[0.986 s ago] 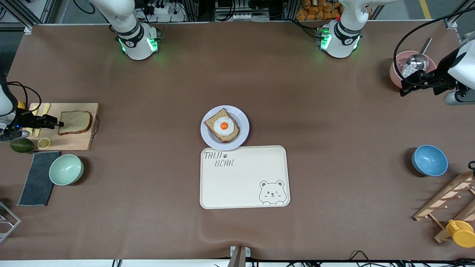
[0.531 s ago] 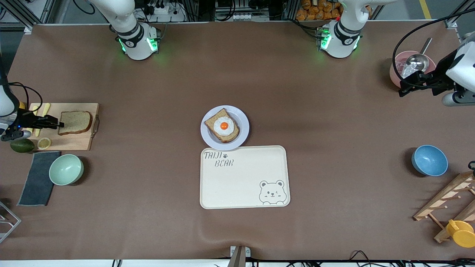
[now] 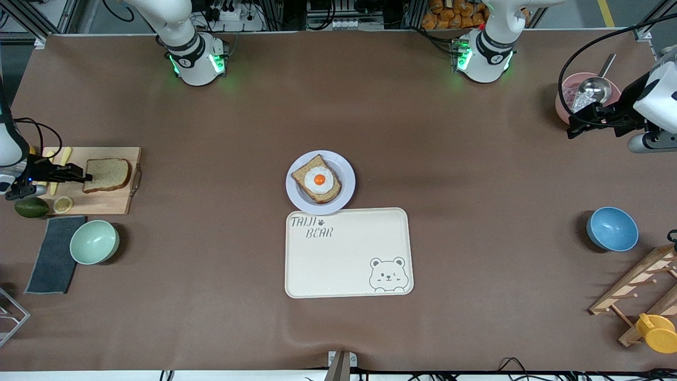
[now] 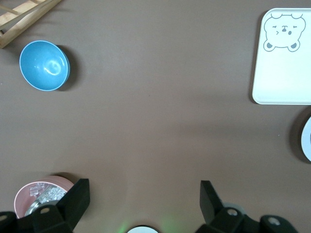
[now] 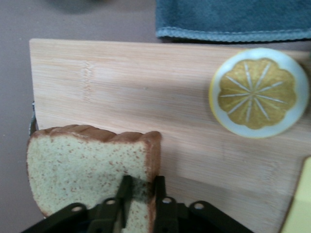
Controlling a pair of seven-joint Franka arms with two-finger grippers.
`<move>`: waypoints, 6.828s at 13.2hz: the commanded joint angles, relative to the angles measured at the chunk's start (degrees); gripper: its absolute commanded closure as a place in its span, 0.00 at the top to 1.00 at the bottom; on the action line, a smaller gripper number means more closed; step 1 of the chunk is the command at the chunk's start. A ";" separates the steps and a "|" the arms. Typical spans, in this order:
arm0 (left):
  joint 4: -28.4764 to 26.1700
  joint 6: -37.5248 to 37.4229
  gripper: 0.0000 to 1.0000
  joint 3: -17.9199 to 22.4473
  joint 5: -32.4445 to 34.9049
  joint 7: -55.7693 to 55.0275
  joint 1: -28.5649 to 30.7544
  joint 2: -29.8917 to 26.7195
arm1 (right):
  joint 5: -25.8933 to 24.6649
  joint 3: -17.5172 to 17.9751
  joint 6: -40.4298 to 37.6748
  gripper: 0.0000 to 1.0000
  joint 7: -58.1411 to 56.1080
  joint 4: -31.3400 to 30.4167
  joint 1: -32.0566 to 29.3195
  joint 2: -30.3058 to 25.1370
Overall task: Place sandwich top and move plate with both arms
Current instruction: 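Lower the right gripper and grasp the bread slice by its edge, then lift the bread slice and carry it to the egg plate, then lower the bread slice onto the egg and open the right gripper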
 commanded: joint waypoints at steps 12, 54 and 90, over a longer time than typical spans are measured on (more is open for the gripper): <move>0.16 0.32 1.00 -0.32 -0.80 -1.18 0.05 -0.02 | 3.14 1.17 -16.36 0.00 3.86 10.68 3.68 -0.64; 0.43 0.76 1.00 -0.85 -3.70 -3.46 0.67 -0.46 | 43.04 1.08 15.60 0.00 49.39 -12.24 65.47 -11.19; 2.89 -0.47 1.00 -1.20 -3.52 -3.73 0.05 1.38 | 46.76 -0.59 16.14 0.79 52.73 -8.64 64.51 -11.98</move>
